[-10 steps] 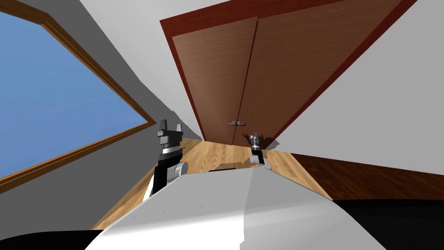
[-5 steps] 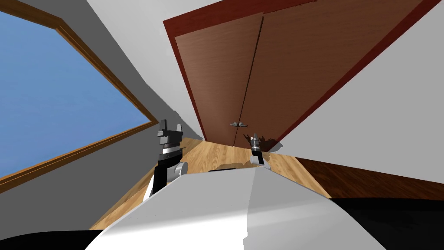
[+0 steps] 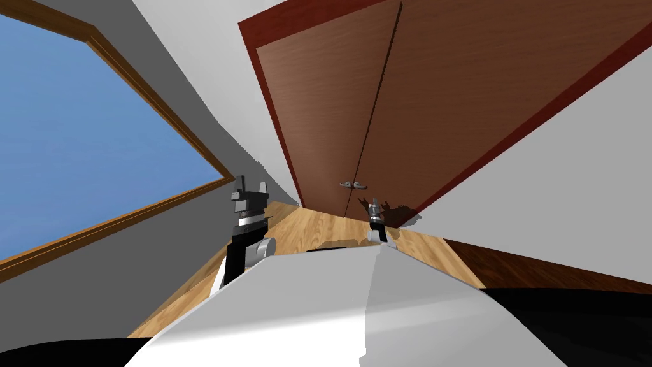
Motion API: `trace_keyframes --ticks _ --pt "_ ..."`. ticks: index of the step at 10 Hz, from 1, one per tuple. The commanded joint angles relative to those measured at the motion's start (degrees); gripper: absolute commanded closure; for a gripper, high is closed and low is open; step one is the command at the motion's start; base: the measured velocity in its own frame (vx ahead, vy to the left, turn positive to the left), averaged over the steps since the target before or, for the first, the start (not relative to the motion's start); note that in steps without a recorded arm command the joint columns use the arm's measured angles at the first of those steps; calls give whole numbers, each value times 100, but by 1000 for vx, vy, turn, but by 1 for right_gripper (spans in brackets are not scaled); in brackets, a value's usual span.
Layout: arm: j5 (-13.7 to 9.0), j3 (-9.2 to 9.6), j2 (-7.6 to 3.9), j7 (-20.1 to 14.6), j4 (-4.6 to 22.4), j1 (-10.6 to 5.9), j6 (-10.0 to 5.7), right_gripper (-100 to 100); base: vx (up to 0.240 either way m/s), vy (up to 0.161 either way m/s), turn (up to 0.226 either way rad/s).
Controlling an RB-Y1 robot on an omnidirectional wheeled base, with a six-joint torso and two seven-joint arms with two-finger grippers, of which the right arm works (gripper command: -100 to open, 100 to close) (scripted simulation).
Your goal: Pull the door open
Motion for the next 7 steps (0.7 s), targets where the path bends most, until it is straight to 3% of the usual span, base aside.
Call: trace_keyframes --ticks 1,7 --pt "-7 -43 -5 13 248 -91 -36 -100 48 -13 57" --pt "-37 -197 -52 23 1027 -368 -127 -100 67 -26 66"
